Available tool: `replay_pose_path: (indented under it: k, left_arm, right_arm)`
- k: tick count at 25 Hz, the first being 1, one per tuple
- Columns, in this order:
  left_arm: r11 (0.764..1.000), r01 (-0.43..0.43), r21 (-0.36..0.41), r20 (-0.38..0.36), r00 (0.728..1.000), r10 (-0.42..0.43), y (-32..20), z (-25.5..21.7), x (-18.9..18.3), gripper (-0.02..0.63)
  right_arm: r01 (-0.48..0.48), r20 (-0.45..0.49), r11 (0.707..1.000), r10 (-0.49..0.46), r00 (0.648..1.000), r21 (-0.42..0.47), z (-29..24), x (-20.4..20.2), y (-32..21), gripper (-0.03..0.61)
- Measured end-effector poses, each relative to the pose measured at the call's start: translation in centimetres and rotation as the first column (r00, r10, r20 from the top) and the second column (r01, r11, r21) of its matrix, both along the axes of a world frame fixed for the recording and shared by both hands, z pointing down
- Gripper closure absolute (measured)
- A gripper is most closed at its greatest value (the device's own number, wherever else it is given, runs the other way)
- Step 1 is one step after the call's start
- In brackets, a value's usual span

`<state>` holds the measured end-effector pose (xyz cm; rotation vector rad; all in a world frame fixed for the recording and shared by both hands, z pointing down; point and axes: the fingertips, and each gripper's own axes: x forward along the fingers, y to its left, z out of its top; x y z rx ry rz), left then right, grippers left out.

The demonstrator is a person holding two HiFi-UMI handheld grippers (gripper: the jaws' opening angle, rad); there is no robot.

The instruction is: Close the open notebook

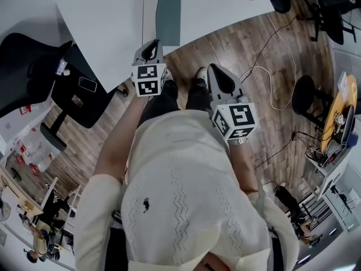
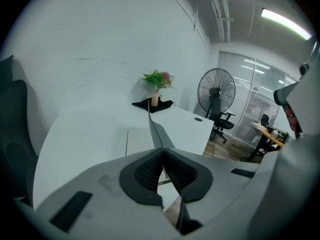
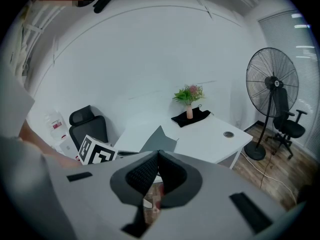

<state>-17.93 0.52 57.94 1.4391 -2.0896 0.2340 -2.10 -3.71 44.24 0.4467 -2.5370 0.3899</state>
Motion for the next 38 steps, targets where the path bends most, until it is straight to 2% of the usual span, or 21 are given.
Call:
replay_pose_path:
  k: [19, 32, 38]
  left_arm:
    - [0.998, 0.032, -0.052, -0.003, 0.999, -0.033, 1.4, 2.4, -1.9, 0.592]
    - [0.99, 0.08, -0.118, -0.045, 0.995, -0.086, 2.7, 4.9, -3.7, 0.569]
    - [0.989, 0.086, -0.122, -0.081, 0.992, -0.096, 2.9, 5.6, -4.0, 0.554]
  right_arm:
    - [-0.012, -0.016, 1.0, 0.012, 1.0, -0.007, 0.9, -0.8, -0.4, 0.577]
    - [-0.049, -0.022, 0.999, 0.048, 0.999, -0.009, 1.2, -0.7, -1.1, 0.577]
    - [-0.07, -0.025, 0.998, 0.07, 0.997, -0.007, 1.1, -0.3, -1.6, 0.577]
